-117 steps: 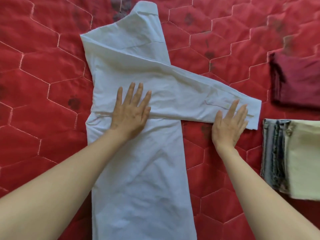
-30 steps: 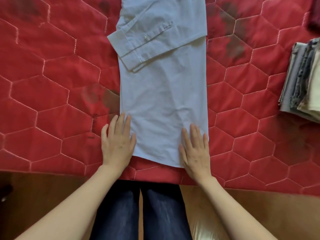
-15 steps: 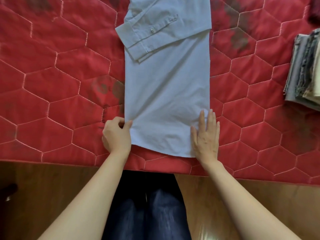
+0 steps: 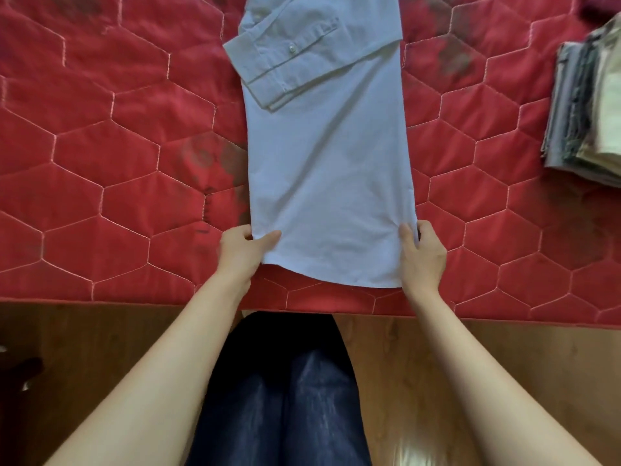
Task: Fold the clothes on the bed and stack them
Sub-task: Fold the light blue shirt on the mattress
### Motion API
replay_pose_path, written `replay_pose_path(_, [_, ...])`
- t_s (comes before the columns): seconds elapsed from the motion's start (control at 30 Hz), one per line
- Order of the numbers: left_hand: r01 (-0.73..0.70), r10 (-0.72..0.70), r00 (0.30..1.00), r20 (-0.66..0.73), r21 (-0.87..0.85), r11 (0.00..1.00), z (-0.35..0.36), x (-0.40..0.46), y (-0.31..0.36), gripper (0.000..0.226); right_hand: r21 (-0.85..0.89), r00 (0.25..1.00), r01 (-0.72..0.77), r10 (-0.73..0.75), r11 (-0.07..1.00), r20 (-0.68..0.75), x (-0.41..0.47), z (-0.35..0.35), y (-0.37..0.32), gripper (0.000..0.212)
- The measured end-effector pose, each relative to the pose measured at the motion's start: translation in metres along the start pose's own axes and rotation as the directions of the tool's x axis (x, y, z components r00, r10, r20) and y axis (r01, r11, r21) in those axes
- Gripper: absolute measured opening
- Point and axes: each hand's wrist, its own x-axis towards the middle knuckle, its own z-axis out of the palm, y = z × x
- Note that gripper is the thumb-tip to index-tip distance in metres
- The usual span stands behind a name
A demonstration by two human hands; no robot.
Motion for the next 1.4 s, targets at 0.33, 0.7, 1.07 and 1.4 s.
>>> replay_pose_path(0.33, [-0.503, 0.795, 0.602, 0.065, 0.805, 0.315, 0.021, -0.011, -0.017, 0.05, -0.295, 0.869, 0.467, -0.495, 0.834, -0.022, -0.013, 0.036, -0.031, 0.046])
replay_pose_path(0.7, [-0.637, 0.573, 0.664, 0.48, 0.765, 0.097, 0.071, -0.011, -0.062, 0.062, -0.527, 0.888, 0.452, -0.42, 0.72, 0.187, -0.019, 0.059, 0.03, 0.053])
replay_pose_path(1.07, [-0.415, 0.722, 0.663, 0.196, 0.9, 0.136, 0.074, 0.088, 0.061, 0.055, -0.374, 0.755, 0.649, -0.623, 0.662, 0.207, 0.059, 0.105, -0.125, 0.051])
replay_pose_path(1.4, [-0.398, 0.673, 0.718, 0.179, 0.899, 0.185, 0.036, 0.052, -0.006, 0.057, -0.537, 0.951, 0.301, -0.287, 0.788, 0.111, 0.013, 0.058, -0.004, 0.056])
